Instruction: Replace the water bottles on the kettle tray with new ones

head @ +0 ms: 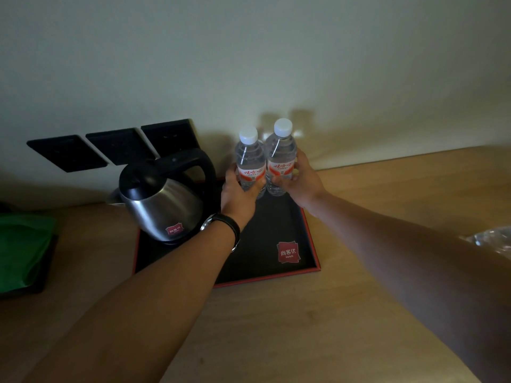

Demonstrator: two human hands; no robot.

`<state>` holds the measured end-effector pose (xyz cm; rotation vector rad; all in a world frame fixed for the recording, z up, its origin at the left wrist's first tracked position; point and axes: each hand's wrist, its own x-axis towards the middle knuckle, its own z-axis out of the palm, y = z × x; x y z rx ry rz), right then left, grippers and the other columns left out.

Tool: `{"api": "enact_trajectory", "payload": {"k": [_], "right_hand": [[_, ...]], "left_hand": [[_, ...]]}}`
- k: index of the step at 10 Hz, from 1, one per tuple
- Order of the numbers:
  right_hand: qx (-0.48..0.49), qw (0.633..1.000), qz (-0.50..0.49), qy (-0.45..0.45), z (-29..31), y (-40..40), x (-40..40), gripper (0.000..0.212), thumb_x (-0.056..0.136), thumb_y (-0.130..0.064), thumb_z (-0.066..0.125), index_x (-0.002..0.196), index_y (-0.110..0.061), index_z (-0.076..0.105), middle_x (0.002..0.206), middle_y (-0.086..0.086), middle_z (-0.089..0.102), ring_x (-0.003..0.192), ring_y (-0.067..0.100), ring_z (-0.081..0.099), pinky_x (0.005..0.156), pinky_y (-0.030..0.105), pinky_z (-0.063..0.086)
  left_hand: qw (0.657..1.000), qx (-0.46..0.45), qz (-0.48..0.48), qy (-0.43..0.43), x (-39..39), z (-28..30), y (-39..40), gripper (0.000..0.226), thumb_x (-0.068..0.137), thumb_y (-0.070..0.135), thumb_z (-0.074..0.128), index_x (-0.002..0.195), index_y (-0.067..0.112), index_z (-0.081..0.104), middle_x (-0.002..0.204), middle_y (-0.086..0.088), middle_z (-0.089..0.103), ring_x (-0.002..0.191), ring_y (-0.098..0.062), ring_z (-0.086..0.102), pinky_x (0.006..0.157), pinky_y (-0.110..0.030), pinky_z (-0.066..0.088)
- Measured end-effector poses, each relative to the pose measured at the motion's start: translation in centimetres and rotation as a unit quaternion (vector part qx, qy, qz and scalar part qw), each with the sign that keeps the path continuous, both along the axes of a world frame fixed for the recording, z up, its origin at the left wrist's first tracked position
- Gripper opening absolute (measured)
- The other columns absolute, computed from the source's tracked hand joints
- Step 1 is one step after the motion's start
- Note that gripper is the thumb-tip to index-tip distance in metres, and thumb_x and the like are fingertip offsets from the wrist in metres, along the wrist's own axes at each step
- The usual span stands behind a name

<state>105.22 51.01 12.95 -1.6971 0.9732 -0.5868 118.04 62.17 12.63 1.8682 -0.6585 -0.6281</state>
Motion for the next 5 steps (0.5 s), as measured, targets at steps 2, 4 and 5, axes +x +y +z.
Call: {"api": "enact_trajectory", "payload": {"k": [2,4,5], "right_hand": [[0.002,1.000,0.015,0.000,1.3,0.7,0.0,0.082,0.079,-0.022,0.084,0.144,-0.033,0.035,0.106,-0.030,0.058,0.087,-0.023,0.057,0.071,0.008,0.044],[-0.018,1.000,0.012,0.018,4.0,1.0,-0.6,0.088,0.074,-0.030,0.086,0.146,-0.026,0.036,0.105,-0.028,0.056,0.091,-0.007,0.059,0.078,0.021,0.051],[-0.023,0.999,0.008,0.035,5.9,1.2,-0.9,0.095,0.075,-0.030,0.088,0.151,-0.024,0.031,0.138,0.001,0.056,0.121,0.024,0.057,0.099,0.048,0.051]], "left_hand": [[1.000,0.011,-0.003,0.009,0.0,0.8,0.2,0.075,0.085,0.033,0.081,0.147,0.023,0.040,0.138,-0.001,0.062,0.122,-0.016,0.058,0.091,-0.028,0.045],[1.000,0.009,-0.002,-0.001,0.1,3.5,0.1,0.076,0.081,0.032,0.084,0.144,0.023,0.042,0.136,-0.003,0.062,0.120,-0.019,0.061,0.092,-0.032,0.050],[1.000,-0.013,0.001,0.004,-0.3,5.4,0.4,0.075,0.081,0.032,0.084,0.144,0.024,0.043,0.131,0.001,0.064,0.110,-0.014,0.060,0.082,-0.025,0.047]]}}
